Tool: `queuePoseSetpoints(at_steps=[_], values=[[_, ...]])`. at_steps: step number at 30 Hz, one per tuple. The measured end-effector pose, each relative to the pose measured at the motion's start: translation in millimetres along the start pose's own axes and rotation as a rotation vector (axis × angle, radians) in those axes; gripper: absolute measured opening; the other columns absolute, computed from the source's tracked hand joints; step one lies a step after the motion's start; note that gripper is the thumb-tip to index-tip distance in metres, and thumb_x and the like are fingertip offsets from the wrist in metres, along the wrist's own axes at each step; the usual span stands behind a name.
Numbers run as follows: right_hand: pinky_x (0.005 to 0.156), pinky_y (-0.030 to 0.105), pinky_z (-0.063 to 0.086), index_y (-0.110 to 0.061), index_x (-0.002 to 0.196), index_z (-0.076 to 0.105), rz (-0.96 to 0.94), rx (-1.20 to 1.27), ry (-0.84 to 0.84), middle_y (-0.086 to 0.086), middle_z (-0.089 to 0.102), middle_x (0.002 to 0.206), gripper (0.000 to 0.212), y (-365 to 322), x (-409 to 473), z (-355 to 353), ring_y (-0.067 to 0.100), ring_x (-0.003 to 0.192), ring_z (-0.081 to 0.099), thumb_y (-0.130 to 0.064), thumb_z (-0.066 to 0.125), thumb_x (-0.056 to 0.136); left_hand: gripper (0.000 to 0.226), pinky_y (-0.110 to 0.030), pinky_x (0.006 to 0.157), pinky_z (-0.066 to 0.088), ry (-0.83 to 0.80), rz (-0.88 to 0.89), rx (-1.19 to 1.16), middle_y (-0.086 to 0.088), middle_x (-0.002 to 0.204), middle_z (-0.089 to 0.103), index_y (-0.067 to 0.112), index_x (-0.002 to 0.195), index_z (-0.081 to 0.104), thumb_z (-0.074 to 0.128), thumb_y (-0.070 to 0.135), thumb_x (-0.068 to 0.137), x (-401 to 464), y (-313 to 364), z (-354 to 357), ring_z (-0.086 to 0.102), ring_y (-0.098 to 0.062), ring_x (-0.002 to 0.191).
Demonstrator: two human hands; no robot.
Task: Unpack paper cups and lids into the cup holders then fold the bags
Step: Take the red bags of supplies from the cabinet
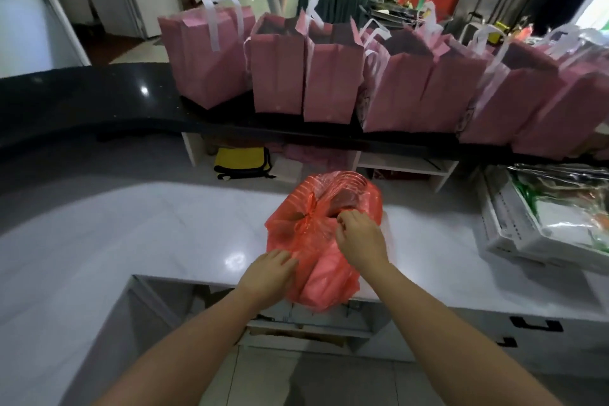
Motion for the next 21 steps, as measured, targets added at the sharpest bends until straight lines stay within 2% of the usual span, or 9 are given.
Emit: queuePoseSetpoints(at_steps=[2, 6, 10, 14, 17, 19, 21], values=[[0.067, 0.037, 0.047, -0.015, 0.094, 0.061, -0.068, 0.042, -0.047, 0.0, 0.061, 0.088, 0.005, -22.6, 4.1, 13.0, 0.022, 0.078, 0.058, -0.019, 0.059, 0.092, 0.013, -0.033, 0.069, 0.038, 0.039, -0.079, 0.057, -0.002, 0.093, 0.065, 0.017, 0.093, 0.061, 0.053, 0.028, 0.095, -16.0, -6.3, -7.8, 0.061, -0.026, 0.084], [0.057, 0.034, 0.037, -0.021, 0.087, 0.047, -0.226, 0.105, -0.179, -0.005, 0.052, 0.081, 0.012, -73.5, 7.2, 43.1, 0.019, 0.069, 0.051, -0.023, 0.058, 0.092, 0.025, -0.032, 0.054, 0.044, 0.151, -0.289, 0.219, 0.001, 0.063, 0.058, 0.019, 0.065, 0.058, 0.073, 0.026, 0.085, -61.5, -16.5, -31.7, 0.056, -0.023, 0.057], [0.054, 0.034, 0.034, -0.023, 0.081, 0.042, -0.4, 0.18, -0.33, -0.004, 0.048, 0.077, 0.017, -133.9, -13.8, 71.1, 0.021, 0.065, 0.048, -0.024, 0.057, 0.089, 0.028, -0.026, 0.051, 0.049, 0.21, -0.568, 0.265, 0.005, 0.059, 0.061, 0.022, 0.059, 0.063, 0.081, 0.031, 0.079, -131.3, -17.3, -45.6, 0.058, -0.017, 0.052], [0.058, 0.034, 0.038, -0.024, 0.084, 0.043, -0.627, 0.204, -0.48, -0.005, 0.05, 0.08, 0.016, -198.8, -64.3, 88.7, 0.019, 0.069, 0.049, -0.03, 0.057, 0.091, 0.029, -0.026, 0.047, 0.048, 0.259, -0.789, 0.24, -0.001, 0.053, 0.059, 0.018, 0.053, 0.061, 0.086, 0.017, 0.067, -216.6, 11.5, -45.9, 0.057, -0.023, 0.046], [0.06, 0.036, 0.045, -0.024, 0.088, 0.045, -0.783, 0.246, -0.587, -0.006, 0.053, 0.083, 0.015, -245.0, -119.2, 93.4, 0.019, 0.072, 0.052, -0.032, 0.056, 0.094, 0.026, -0.021, 0.038, 0.036, 0.223, -0.918, 0.312, -0.003, 0.044, 0.052, 0.015, 0.047, 0.057, 0.073, 0.017, 0.068, -285.8, 45.0, -43.2, 0.05, -0.022, 0.037], [0.061, 0.038, 0.046, -0.022, 0.09, 0.044, -0.897, 0.249, -0.658, -0.004, 0.053, 0.083, 0.016, -274.6, -162.0, 94.8, 0.023, 0.074, 0.056, -0.032, 0.053, 0.097, 0.031, -0.019, 0.037, 0.031, 0.157, -1.06, 0.307, -0.004, 0.043, 0.052, 0.014, 0.046, 0.057, 0.082, 0.019, 0.064, -336.7, 67.0, -35.2, 0.05, -0.021, 0.035], [0.061, 0.038, 0.043, -0.021, 0.089, 0.041, -1.008, 0.238, -0.716, -0.003, 0.05, 0.081, 0.017, -303.3, -206.4, 93.4, 0.027, 0.075, 0.056, -0.033, 0.051, 0.097, 0.036, -0.018, 0.035, 0.035, 0.084, -1.198, 0.31, -0.001, 0.042, 0.053, 0.017, 0.044, 0.058, 0.091, 0.022, 0.058, -385.1, 89.6, -27.4, 0.049, -0.021, 0.034]])
Point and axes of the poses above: each hand's wrist, its own x-axis towards the middle knuckle, its own z-axis out of the palm, y = z × x, the point moved 7 cm from there along x, towards the middle knuckle
